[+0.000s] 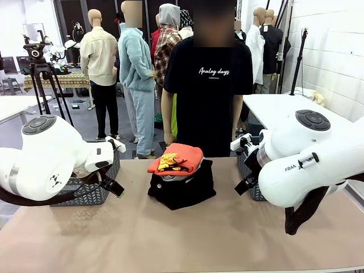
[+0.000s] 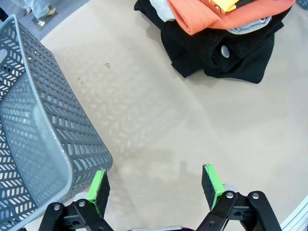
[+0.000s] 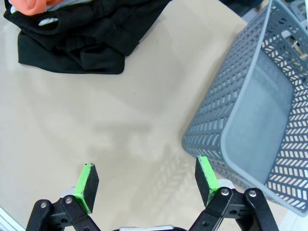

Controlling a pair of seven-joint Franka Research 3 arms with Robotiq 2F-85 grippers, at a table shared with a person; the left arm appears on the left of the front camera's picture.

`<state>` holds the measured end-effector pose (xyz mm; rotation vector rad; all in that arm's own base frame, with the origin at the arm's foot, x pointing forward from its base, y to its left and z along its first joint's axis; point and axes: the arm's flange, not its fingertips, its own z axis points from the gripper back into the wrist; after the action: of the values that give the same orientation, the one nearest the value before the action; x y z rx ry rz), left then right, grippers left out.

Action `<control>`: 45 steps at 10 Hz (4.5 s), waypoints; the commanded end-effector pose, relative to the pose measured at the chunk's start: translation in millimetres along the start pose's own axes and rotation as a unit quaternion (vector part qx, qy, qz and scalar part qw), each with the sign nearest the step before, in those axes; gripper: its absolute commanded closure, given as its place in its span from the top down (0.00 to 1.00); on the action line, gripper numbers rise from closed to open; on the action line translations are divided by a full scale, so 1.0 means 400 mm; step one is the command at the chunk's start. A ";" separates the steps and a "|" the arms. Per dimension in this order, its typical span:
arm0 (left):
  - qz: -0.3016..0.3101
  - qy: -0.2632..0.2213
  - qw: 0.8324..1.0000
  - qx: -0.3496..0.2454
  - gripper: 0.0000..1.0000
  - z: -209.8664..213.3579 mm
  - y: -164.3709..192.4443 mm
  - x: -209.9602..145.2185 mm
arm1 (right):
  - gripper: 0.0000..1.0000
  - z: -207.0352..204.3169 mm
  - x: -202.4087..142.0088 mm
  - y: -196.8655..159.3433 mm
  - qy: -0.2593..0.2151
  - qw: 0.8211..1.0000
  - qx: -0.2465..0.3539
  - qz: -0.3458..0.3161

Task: Sort the tops and bottoms.
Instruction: Lift clothes from the center of the table with your left hand.

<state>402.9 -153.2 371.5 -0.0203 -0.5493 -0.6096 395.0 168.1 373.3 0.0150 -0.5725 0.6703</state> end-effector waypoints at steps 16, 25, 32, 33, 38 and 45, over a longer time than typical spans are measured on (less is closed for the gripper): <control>0.002 0.000 1.000 0.000 1.00 0.000 0.004 -0.001 | 1.00 0.000 0.000 -0.001 0.000 1.000 0.000 -0.002; 0.002 0.000 1.000 0.000 1.00 0.000 0.004 -0.001 | 1.00 0.000 0.000 -0.001 0.000 1.000 0.000 -0.002; -0.091 0.014 0.996 0.020 1.00 0.172 0.007 0.153 | 1.00 0.000 0.000 -0.001 0.000 1.000 0.000 -0.002; -0.109 0.003 0.994 0.023 1.00 0.187 -0.004 0.180 | 1.00 0.000 0.000 -0.001 0.000 1.000 0.000 -0.002; -0.103 -0.005 0.994 0.020 1.00 0.207 -0.014 0.193 | 1.00 0.000 0.000 -0.001 0.000 1.000 0.000 -0.002; -0.166 0.079 0.982 0.037 1.00 0.109 -0.059 0.609 | 1.00 0.000 0.000 -0.001 0.000 1.000 0.000 -0.002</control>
<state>510.7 -273.0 522.2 0.1735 -0.4816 -0.9359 395.2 168.0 373.7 0.0149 -0.5733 0.6698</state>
